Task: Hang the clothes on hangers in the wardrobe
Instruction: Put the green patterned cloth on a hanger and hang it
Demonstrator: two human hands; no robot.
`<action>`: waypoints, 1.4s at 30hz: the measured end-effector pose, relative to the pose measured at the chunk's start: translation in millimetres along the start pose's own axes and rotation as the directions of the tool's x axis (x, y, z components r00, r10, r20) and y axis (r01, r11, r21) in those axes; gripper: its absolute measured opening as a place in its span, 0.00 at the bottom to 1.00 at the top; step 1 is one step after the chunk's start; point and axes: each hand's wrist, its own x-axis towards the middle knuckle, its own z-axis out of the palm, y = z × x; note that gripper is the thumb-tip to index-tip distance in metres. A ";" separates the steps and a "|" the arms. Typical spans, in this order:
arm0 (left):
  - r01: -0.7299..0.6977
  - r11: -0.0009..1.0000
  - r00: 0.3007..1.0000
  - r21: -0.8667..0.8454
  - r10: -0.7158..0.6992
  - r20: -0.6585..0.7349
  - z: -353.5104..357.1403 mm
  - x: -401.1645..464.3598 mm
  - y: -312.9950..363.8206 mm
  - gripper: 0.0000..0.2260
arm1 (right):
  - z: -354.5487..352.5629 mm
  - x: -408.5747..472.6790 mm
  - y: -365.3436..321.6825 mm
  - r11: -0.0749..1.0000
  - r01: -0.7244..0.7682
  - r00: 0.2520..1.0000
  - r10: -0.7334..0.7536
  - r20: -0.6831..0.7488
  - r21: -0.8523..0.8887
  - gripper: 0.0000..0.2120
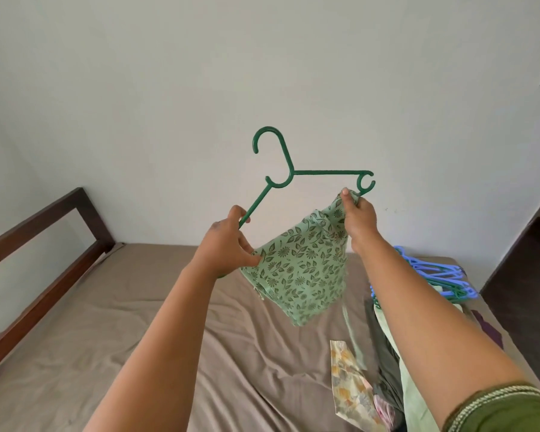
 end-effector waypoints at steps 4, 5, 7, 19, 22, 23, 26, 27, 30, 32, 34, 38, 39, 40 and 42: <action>-0.026 0.999 0.996 -0.022 0.027 0.081 -5.7 3.1 7.6 0.28 | -13.6 8.4 13.3 0.986 -0.049 0.995 0.034 -0.096 -0.161 0.25; -0.038 0.998 0.993 -0.041 0.042 0.108 -4.4 3.0 8.9 0.28 | -16.7 11.0 20.3 0.982 -0.104 0.990 0.087 -0.112 -0.156 0.25; -0.049 0.995 0.987 -0.087 0.062 0.147 0.7 3.3 10.7 0.28 | -23.9 15.9 38.9 0.971 -0.226 0.970 0.217 -0.106 -0.082 0.25; -0.086 0.983 0.988 -0.163 0.105 0.110 47.8 4.0 -2.2 0.23 | -24.9 -66.4 61.0 0.846 0.211 0.945 -0.305 -0.118 -0.490 0.21; -0.097 0.982 0.988 -0.163 0.115 0.104 51.6 1.8 -0.3 0.23 | -17.7 -69.6 58.7 0.819 0.055 0.998 -0.022 0.064 -0.571 0.21; -0.094 0.982 0.988 -0.165 0.112 0.106 51.5 0.8 -0.3 0.23 | -16.5 -67.8 56.5 0.798 0.047 0.996 0.009 0.090 -0.601 0.21; -0.093 0.986 0.989 -0.138 0.107 0.098 47.4 0.1 -2.1 0.23 | -11.7 -61.5 41.9 0.768 0.051 0.984 0.072 0.164 -0.639 0.17; -0.099 0.987 0.990 -0.124 0.111 0.089 45.5 0.5 -3.0 0.23 | -11.6 -59.1 35.5 0.805 0.013 0.981 0.103 0.161 -0.593 0.15; -0.110 0.987 0.991 -0.114 0.118 0.059 38.1 2.6 -5.4 0.23 | -16.4 -51.9 17.5 0.948 -0.299 0.919 0.317 0.233 -0.111 0.06; -0.124 0.988 0.991 -0.093 0.128 0.036 32.8 4.4 -7.0 0.23 | -23.8 -47.4 12.0 0.869 -0.462 0.855 0.382 0.350 0.179 0.04; -0.143 0.987 0.989 -0.071 0.145 0.025 28.9 5.4 -7.6 0.24 | -28.7 -40.0 12.3 0.894 -0.422 0.875 0.356 0.329 0.153 0.04; -0.101 0.988 0.995 -0.119 0.102 0.001 27.7 6.5 -8.6 0.24 | -27.4 -31.6 13.7 0.966 -0.251 0.951 0.234 0.200 0.067 0.14; -0.079 0.987 0.997 -0.139 0.078 -0.013 27.9 6.8 -9.4 0.24 | -26.3 -30.7 15.2 0.976 -0.212 0.968 0.204 0.148 0.042 0.13; -0.066 0.985 0.998 -0.160 0.063 -0.024 27.8 7.0 -9.8 0.25 | -26.1 -29.6 18.0 0.988 -0.149 0.987 0.151 0.063 -0.038 0.13; -0.059 0.981 0.998 -0.187 0.055 -0.029 26.4 7.9 -10.2 0.26 | -29.3 -28.0 24.4 0.879 0.038 0.985 -0.113 -0.131 -0.476 0.16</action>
